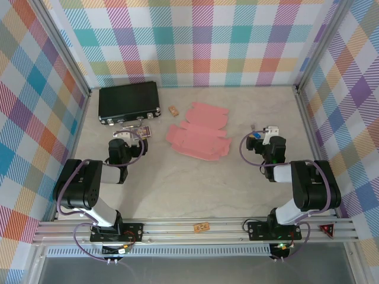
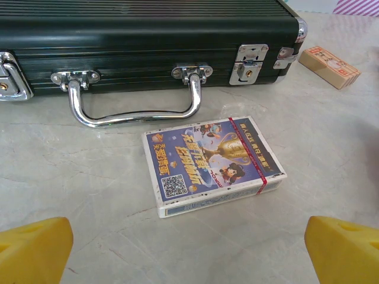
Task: Fold the paper box
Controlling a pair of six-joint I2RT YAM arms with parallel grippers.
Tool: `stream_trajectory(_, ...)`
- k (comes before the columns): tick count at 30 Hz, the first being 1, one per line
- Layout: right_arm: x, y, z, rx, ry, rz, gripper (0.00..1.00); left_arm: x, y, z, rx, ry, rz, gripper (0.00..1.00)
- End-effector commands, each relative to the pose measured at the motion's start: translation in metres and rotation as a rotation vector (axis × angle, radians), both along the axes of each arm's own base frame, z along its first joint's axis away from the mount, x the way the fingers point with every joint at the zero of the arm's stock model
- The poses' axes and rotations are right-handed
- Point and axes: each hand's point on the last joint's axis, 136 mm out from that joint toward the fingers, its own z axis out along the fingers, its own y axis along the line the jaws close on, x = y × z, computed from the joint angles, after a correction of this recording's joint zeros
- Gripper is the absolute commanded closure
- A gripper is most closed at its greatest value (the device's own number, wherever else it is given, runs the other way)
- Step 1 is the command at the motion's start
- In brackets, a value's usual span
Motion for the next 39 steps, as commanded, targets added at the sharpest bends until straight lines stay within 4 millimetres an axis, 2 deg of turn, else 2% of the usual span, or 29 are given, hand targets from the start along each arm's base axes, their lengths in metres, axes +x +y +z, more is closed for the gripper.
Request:
stream_trajectory(1, 0.005, -0.002, 0.01, 0.017, -0.035, -0.015, 0.01, 0.007, 0.001, 0.008, 0.01, -0.024, -0.009, 0.0)
stream_trajectory(29, 0.005, -0.002, 0.01, 0.017, -0.037, -0.014, 0.01, 0.006, 0.006, 0.009, 0.011, -0.026, 0.023, 0.0)
stream_trajectory(32, 0.004, -0.007, 0.015, 0.02, -0.035, -0.051, 0.01, 0.002, 0.016, 0.024, 0.013, -0.055, 0.086, 0.0)
stream_trajectory(36, 0.001, -0.003, 0.023, 0.016, -0.055, -0.022, 0.01, -0.01, 0.032, 0.051, 0.008, -0.051, 0.184, 0.0)
stream_trajectory(39, -0.001, -0.013, 0.029, 0.028, 0.037, -0.092, 0.01, -0.018, 0.036, 0.072, -0.075, -0.015, 0.249, 0.0)
